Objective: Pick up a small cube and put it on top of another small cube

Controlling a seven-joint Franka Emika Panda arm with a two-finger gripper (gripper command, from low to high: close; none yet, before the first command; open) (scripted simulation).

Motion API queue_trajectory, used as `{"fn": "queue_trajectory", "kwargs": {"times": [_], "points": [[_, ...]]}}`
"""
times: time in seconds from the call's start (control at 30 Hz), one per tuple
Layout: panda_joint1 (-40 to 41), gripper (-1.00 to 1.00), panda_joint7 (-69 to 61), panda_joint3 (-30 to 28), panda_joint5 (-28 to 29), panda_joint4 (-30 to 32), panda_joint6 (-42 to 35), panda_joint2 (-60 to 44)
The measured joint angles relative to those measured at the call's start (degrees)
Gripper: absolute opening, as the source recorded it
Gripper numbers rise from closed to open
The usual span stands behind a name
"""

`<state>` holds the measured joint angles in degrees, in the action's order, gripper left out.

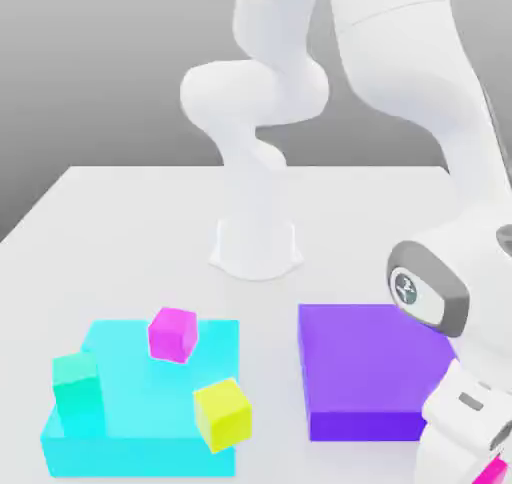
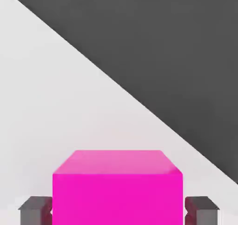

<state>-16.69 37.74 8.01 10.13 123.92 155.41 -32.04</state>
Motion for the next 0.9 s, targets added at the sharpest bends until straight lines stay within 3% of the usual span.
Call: {"fn": "queue_trajectory", "kwargs": {"times": [0.23, 0.63, 0.7, 0.77, 0.8, 0.9], "points": [[1.3, -1.0, -1.4, 1.5, -2.1, 1.6, -5.3, 7.0], [18.7, -1.0, 2.1, -9.7, -9.7, 14.9, -16.5, 32.0], [24.8, -1.0, 2.3, -8.6, -10.3, 16.3, -14.1, 30.9], [23.2, -1.0, 2.5, -6.8, -10.1, 17.3, -9.8, 27.6], [22.8, 1.0, 2.6, -6.6, -10.0, 17.6, -8.3, 26.4], [22.8, 1.0, 2.6, -6.6, -10.0, 17.6, -8.3, 26.4]]}}
